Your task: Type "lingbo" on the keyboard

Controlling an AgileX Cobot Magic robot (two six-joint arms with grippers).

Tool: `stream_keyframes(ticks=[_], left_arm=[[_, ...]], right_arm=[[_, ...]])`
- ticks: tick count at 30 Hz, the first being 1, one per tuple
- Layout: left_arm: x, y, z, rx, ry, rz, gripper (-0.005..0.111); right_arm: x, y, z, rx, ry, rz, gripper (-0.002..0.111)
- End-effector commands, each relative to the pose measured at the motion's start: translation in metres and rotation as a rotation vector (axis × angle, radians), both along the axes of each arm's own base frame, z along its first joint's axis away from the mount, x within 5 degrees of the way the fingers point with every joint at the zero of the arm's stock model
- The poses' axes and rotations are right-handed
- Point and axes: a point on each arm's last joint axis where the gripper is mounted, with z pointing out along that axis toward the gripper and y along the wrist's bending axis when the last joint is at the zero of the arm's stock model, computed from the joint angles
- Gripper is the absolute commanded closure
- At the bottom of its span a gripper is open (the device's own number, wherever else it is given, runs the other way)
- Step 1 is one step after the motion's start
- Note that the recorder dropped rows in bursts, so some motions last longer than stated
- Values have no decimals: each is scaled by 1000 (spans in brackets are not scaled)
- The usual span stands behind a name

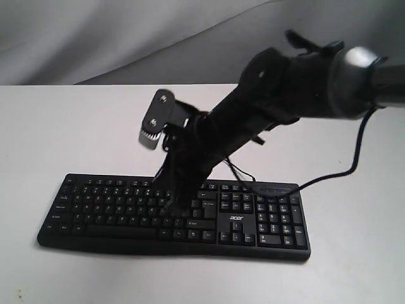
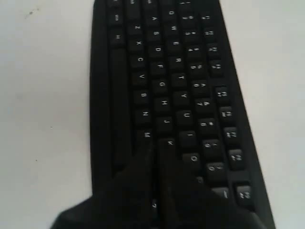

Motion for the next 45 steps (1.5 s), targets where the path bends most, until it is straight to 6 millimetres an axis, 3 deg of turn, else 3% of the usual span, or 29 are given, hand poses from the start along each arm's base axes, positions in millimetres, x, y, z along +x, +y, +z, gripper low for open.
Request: stream_keyframes(ticks=[1,10,29,45], left_arm=[[0,0,-1,0,-9,-8,106],[0,0,-1,0,-9,-8,106],[0,0,-1,0,-9,-8,106],[0,0,-1,0,-9,-8,106]], right_arm=[[-12,18,-21,-17,-23,10,108],[-6,23,-45,-30,-30,-45,108],[1,21,-70,-74,-17,-76,108],[3,17,-70,-83,-28,-73,108]])
